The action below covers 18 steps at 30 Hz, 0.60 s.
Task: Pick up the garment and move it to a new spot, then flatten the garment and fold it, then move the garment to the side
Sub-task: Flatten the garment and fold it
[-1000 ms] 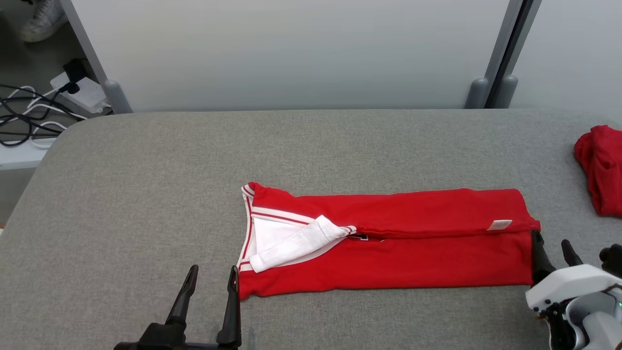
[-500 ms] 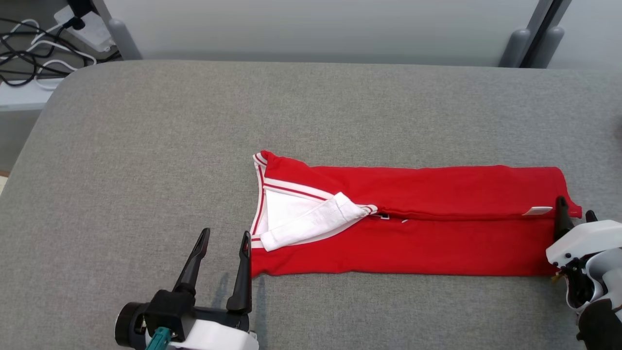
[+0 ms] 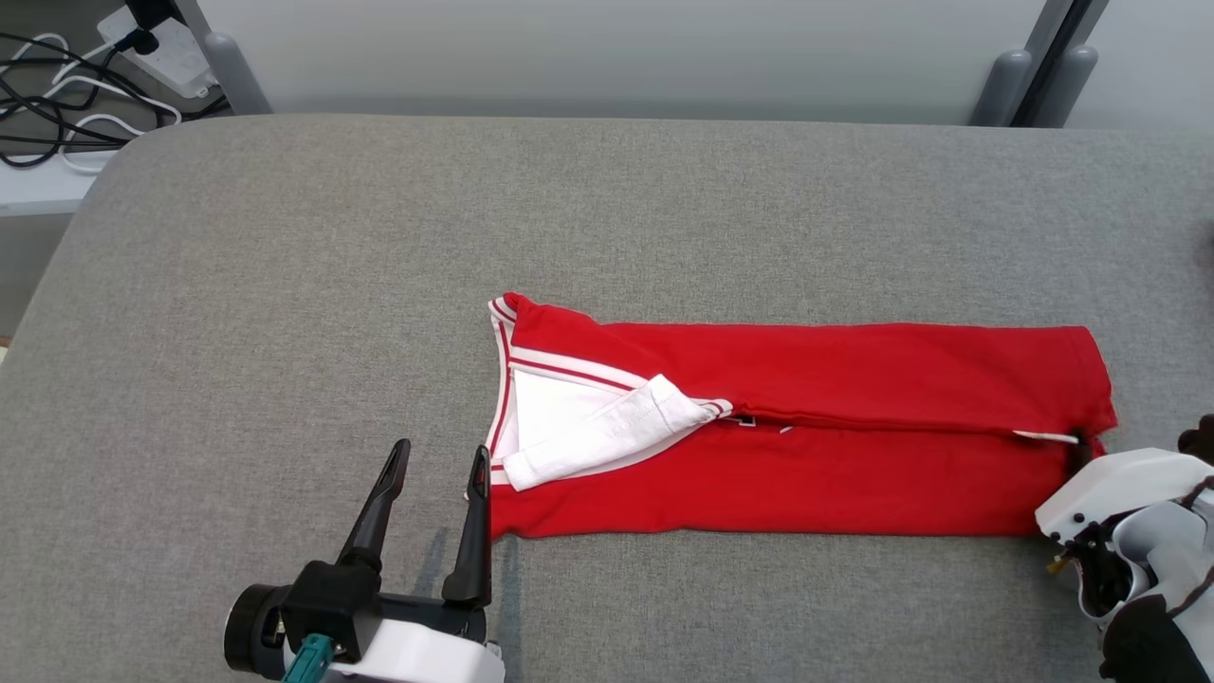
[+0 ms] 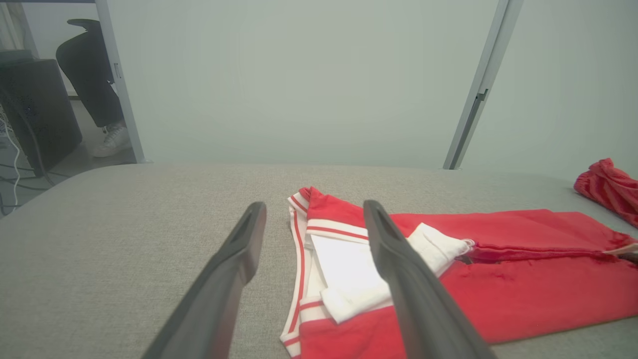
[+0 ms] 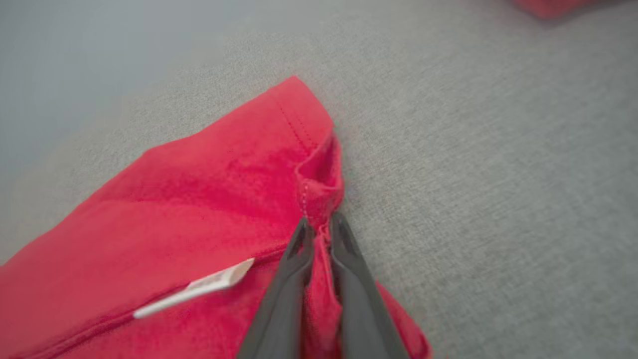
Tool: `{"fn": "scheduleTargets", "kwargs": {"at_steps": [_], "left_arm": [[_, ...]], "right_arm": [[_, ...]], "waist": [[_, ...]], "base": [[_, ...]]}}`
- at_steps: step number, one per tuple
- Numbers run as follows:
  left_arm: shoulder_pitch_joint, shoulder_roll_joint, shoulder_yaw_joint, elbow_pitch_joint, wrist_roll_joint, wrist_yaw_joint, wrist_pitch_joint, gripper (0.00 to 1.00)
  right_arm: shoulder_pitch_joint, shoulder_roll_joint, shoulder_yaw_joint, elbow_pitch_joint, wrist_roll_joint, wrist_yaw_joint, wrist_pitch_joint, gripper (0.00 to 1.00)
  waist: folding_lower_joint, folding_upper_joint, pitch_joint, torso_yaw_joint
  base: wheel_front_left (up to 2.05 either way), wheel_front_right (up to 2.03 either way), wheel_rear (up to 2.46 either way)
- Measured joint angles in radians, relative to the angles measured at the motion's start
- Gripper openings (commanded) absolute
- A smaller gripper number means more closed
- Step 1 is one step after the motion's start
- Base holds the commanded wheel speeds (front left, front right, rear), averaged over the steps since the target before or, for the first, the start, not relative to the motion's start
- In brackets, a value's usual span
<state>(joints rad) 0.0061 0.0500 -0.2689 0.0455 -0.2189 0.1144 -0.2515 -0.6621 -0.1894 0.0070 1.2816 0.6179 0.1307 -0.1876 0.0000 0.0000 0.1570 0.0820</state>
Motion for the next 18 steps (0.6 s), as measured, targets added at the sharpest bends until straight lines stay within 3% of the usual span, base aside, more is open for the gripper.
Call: {"fn": "scheduleTargets", "kwargs": {"at_steps": [10,18], "left_arm": [[-0.013,0.000,0.003,0.003,0.000,0.000,0.000,1.00],[-0.007,-0.001,0.012,-0.002,-0.005,0.000,0.000,1.00]], "right_arm": [[0.006,-0.006,0.041,-0.022,0.035,0.000,0.003,0.00],[0.062,-0.019,0.063,-0.160,0.156,0.000,0.028,0.00]], "waist": [[0.0000,0.0000,-0.023,0.011],[0.0000,0.0000,-0.070,0.015]], "base": [[0.00,0.00,0.00],[0.00,0.00,0.00]]}}
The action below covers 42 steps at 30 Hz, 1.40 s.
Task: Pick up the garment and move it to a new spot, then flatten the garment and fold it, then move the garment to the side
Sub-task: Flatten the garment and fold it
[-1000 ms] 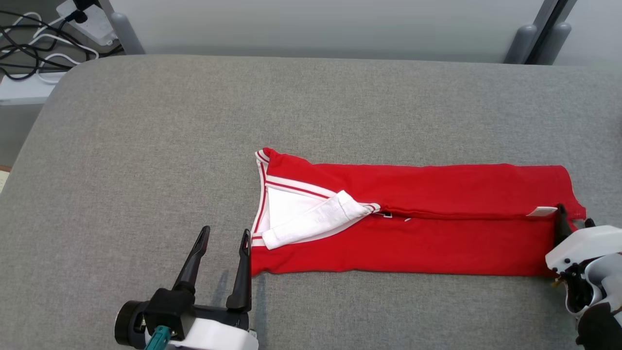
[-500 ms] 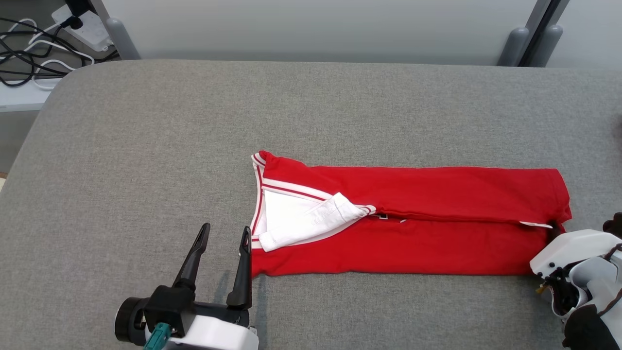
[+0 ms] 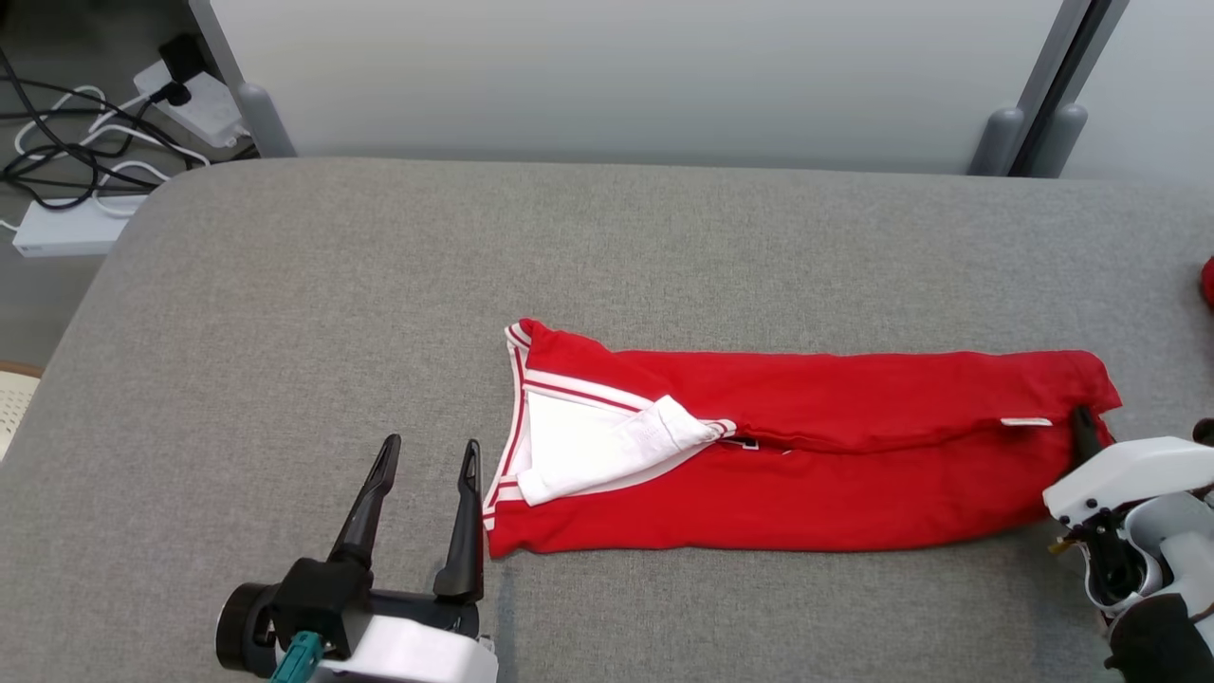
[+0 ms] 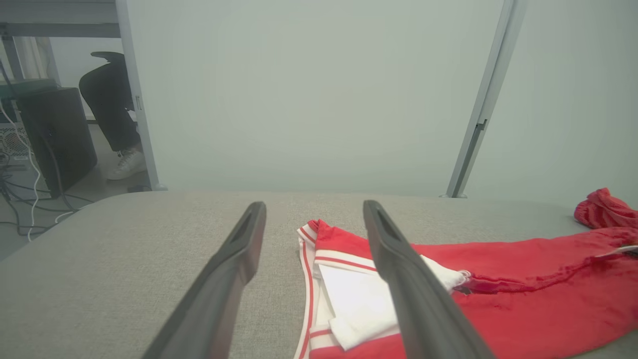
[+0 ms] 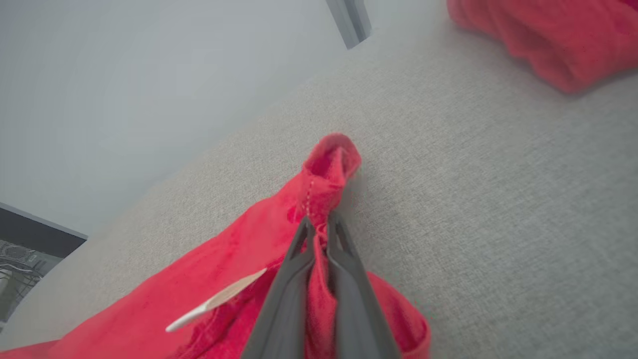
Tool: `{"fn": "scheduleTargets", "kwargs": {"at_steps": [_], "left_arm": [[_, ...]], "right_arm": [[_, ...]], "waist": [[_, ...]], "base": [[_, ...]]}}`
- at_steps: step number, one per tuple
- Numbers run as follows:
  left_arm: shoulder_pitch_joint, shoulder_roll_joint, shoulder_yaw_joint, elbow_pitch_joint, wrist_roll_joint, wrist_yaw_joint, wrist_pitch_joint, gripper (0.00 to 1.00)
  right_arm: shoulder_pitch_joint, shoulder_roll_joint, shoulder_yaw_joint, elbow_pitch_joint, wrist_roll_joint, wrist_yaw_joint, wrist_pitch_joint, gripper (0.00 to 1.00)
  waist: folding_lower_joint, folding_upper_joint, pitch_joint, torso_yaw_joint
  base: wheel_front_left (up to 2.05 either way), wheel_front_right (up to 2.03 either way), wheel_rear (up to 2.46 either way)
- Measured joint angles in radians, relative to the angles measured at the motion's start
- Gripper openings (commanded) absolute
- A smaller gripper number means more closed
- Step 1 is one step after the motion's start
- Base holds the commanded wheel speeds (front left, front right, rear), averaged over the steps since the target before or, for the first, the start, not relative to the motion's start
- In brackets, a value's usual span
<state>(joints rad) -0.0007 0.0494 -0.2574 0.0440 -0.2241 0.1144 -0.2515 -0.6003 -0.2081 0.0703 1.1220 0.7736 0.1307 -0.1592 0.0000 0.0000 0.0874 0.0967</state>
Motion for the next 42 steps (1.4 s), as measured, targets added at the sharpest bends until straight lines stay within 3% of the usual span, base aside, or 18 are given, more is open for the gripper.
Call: {"fn": "scheduleTargets", "kwargs": {"at_steps": [10,22,33,42], "left_arm": [[0.039,0.000,0.001,-0.005,-0.014,0.003,0.000,1.00],[0.072,0.001,0.001,-0.003,-0.016,0.010,0.000,1.00],[0.079,0.001,-0.004,0.004,-0.014,0.000,0.000,1.00],[0.080,0.002,-0.004,0.014,-0.012,-0.008,0.000,1.00]], "right_arm": [[0.106,-0.014,0.096,-0.284,0.141,0.000,0.086,0.00],[0.178,0.004,0.196,-0.495,0.156,0.000,0.133,0.00],[0.203,0.116,0.198,-0.487,0.140,0.000,0.113,0.00],[0.187,0.147,0.236,-0.416,0.141,0.000,0.071,0.00]], "waist": [[0.0000,0.0000,-0.052,0.015],[-0.0001,0.0000,-0.088,0.104],[0.0000,0.0000,-0.119,0.226],[0.0000,0.0000,-0.127,0.322]], "base": [[0.00,0.00,0.00],[0.00,0.00,0.00],[0.00,0.00,0.00],[0.00,0.00,0.00]]}}
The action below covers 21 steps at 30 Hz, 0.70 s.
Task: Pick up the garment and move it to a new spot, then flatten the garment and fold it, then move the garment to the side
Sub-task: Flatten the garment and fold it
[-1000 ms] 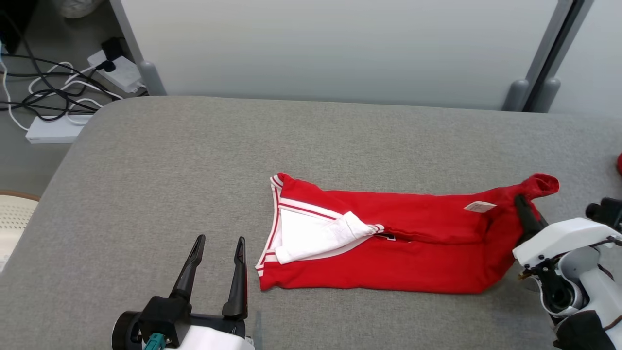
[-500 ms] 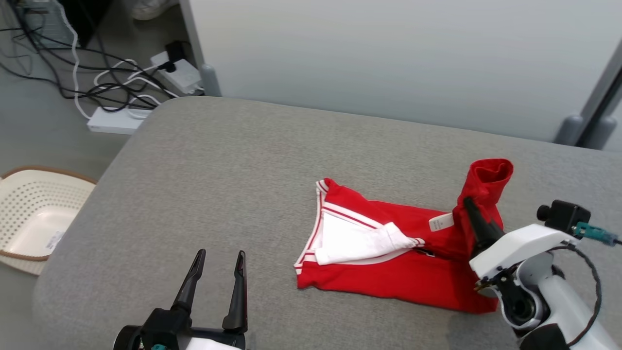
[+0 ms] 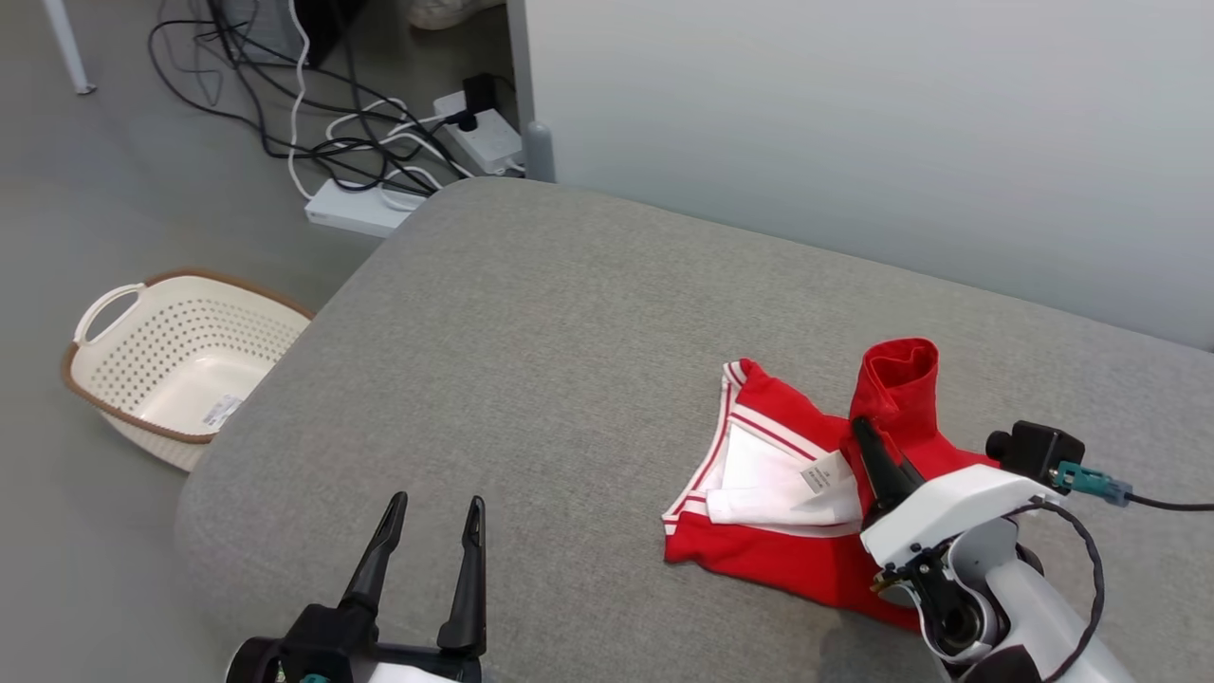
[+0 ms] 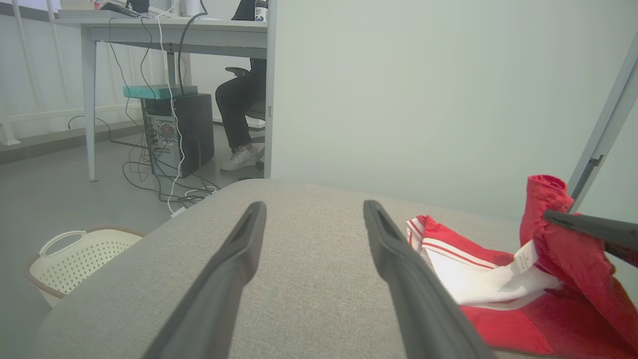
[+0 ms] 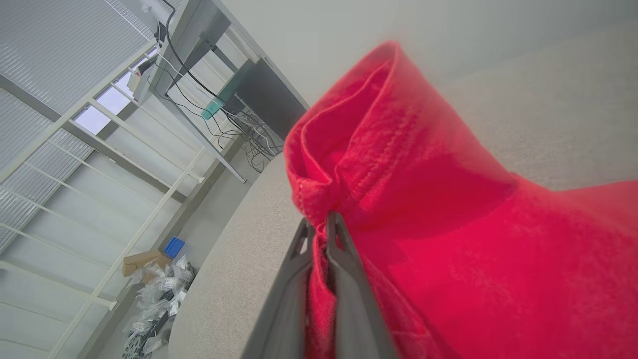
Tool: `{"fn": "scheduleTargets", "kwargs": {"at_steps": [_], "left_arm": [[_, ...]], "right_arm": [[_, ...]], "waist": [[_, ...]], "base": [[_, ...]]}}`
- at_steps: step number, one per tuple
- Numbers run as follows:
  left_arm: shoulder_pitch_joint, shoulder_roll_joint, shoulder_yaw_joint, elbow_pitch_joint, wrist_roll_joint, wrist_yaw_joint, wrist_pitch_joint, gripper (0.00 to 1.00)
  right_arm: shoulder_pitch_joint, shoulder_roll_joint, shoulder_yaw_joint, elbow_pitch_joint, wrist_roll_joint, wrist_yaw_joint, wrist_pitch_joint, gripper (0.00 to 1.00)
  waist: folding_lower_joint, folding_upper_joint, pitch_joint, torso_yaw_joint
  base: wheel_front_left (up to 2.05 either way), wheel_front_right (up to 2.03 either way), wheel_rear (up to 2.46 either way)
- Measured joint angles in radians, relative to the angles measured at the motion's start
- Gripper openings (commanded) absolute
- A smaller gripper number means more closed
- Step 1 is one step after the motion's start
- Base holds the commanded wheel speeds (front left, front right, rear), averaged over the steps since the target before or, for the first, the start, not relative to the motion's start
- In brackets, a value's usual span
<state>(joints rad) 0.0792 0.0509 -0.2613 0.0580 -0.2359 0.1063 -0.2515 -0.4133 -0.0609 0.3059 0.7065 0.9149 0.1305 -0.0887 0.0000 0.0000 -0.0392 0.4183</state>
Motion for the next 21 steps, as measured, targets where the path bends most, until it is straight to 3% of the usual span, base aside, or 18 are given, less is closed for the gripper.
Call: {"fn": "scheduleTargets", "kwargs": {"at_steps": [14,15,16,17,20,21], "left_arm": [[-0.001,0.000,-0.013,0.006,0.000,0.000,0.000,1.00],[-0.001,0.000,-0.013,0.007,0.000,0.000,0.000,1.00],[-0.001,0.000,-0.013,0.007,0.000,0.000,0.000,1.00],[-0.001,0.000,-0.013,0.007,0.000,0.000,0.000,1.00],[-0.002,0.000,-0.014,0.010,0.000,0.000,0.000,1.00],[-0.003,0.000,-0.015,0.011,0.000,0.000,0.000,1.00]], "right_arm": [[-0.107,0.001,0.193,0.156,0.174,0.000,-0.056,0.00],[-0.113,0.000,0.213,0.167,0.191,0.000,-0.057,0.05],[-0.113,0.000,0.213,0.167,0.191,0.000,-0.057,0.29],[-0.113,0.000,0.213,0.167,0.191,0.000,-0.057,0.29],[-0.139,0.001,0.296,0.188,0.278,0.000,-0.077,0.49],[-0.147,0.001,0.318,0.193,0.299,0.000,-0.083,1.00]], "waist": [[0.0000,0.0000,0.028,0.053],[0.0000,0.0000,0.030,0.052],[0.0000,0.0000,0.030,0.052],[0.0000,0.0000,0.030,0.052],[0.0000,0.0000,0.035,0.048],[0.0000,0.0000,0.036,0.047]], "base": [[0.00,0.00,0.00],[0.00,0.00,0.00],[0.00,0.00,0.00],[0.00,0.00,0.00],[0.00,0.00,0.00],[0.00,0.00,0.00]]}}
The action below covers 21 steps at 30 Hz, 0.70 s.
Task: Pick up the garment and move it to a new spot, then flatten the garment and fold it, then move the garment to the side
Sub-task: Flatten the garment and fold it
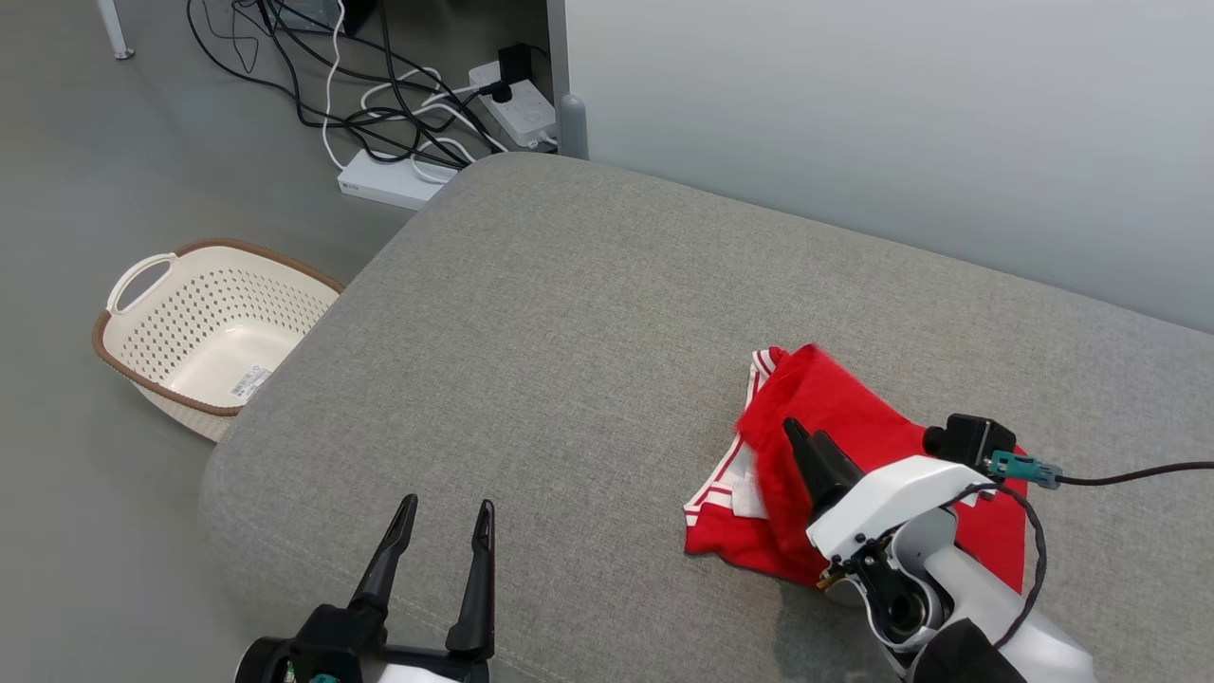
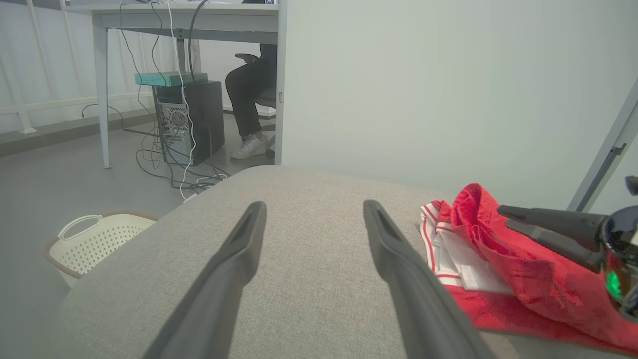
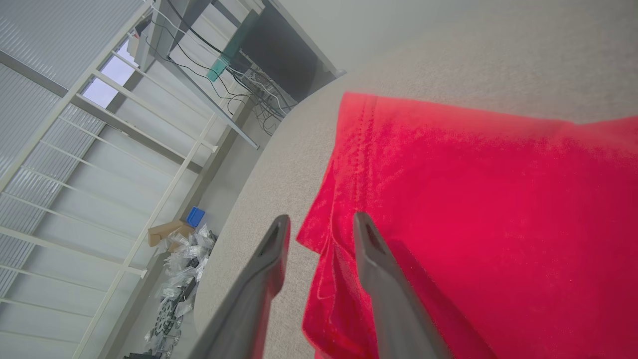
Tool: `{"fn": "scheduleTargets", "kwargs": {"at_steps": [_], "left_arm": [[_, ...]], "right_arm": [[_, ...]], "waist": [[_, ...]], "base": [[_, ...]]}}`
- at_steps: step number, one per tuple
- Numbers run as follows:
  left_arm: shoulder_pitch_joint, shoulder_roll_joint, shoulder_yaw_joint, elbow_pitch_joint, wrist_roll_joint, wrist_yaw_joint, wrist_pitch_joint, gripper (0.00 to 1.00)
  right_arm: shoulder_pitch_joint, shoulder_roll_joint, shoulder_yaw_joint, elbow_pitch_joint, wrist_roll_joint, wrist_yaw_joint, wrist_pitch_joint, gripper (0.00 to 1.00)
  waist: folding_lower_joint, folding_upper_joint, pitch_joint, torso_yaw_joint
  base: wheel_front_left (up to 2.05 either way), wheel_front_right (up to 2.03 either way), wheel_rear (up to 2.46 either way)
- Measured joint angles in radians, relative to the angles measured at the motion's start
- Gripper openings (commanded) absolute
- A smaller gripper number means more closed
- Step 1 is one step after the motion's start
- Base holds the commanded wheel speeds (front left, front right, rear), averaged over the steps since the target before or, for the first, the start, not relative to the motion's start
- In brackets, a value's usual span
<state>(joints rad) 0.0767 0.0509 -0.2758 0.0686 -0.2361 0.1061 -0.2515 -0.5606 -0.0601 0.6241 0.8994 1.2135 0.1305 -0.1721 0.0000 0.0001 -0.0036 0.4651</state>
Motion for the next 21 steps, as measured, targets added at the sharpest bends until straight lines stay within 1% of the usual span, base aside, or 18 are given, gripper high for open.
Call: {"fn": "scheduleTargets", "kwargs": {"at_steps": [1,2,3,4,8,11,13,14,18,21], "left_arm": [[-0.001,0.000,-0.001,0.001,0.000,0.000,0.000,1.00],[-0.002,0.000,-0.002,0.003,0.000,0.000,0.000,1.00],[-0.002,0.000,-0.002,0.003,0.000,0.000,0.000,1.00],[-0.002,0.000,-0.002,0.004,0.000,0.000,0.000,1.00],[-0.002,0.000,-0.002,0.006,0.000,0.000,0.000,1.00],[-0.002,0.000,0.001,0.006,0.000,0.000,0.000,1.00],[-0.002,0.000,0.005,0.004,0.000,0.000,0.000,1.00],[-0.002,0.000,0.007,0.002,0.000,0.000,0.000,1.00],[-0.002,0.000,0.014,-0.007,-0.003,0.001,0.000,1.00],[-0.002,0.000,0.016,-0.008,-0.016,0.001,0.000,1.00]], "right_arm": [[-0.009,0.000,0.018,0.007,0.017,0.000,-0.009,1.00],[-0.026,-0.001,0.056,0.018,0.063,0.000,-0.026,1.00],[-0.026,-0.001,0.056,0.018,0.063,0.000,-0.026,1.00],[-0.030,-0.001,0.074,0.017,0.089,0.000,-0.032,1.00],[-0.038,-0.001,0.155,-0.032,0.205,0.000,-0.045,1.00],[-0.070,0.002,0.190,-0.043,0.224,0.000,-0.065,1.00],[-0.102,0.002,0.188,-0.021,0.174,0.000,-0.068,1.00],[-0.119,0.001,0.166,-0.008,0.115,0.000,-0.068,1.00],[-0.150,-0.049,0.001,-0.023,-0.164,0.000,-0.075,1.00],[-0.105,-0.071,-0.133,-0.053,-0.312,0.000,-0.076,1.00]], "waist": [[0.0000,0.0000,0.001,-0.001],[0.0000,0.0000,0.001,-0.004],[0.0000,0.0000,0.001,-0.004],[0.0000,-0.0001,0.000,-0.005],[0.0000,0.0000,-0.003,-0.013],[0.0000,0.0000,-0.007,-0.027],[0.0000,0.0000,-0.009,-0.042],[0.0001,0.0000,-0.009,-0.051],[0.0000,0.0000,-0.012,-0.095],[0.0000,0.0000,-0.015,-0.133]], "base": [[0.00,0.00,0.00],[0.00,0.00,0.00],[0.00,0.00,0.00],[0.00,0.00,0.00],[0.00,0.00,0.00],[0.00,0.00,0.00],[0.00,0.00,0.00],[0.00,0.00,0.00],[0.00,0.00,0.00],[0.00,0.00,0.00]]}}
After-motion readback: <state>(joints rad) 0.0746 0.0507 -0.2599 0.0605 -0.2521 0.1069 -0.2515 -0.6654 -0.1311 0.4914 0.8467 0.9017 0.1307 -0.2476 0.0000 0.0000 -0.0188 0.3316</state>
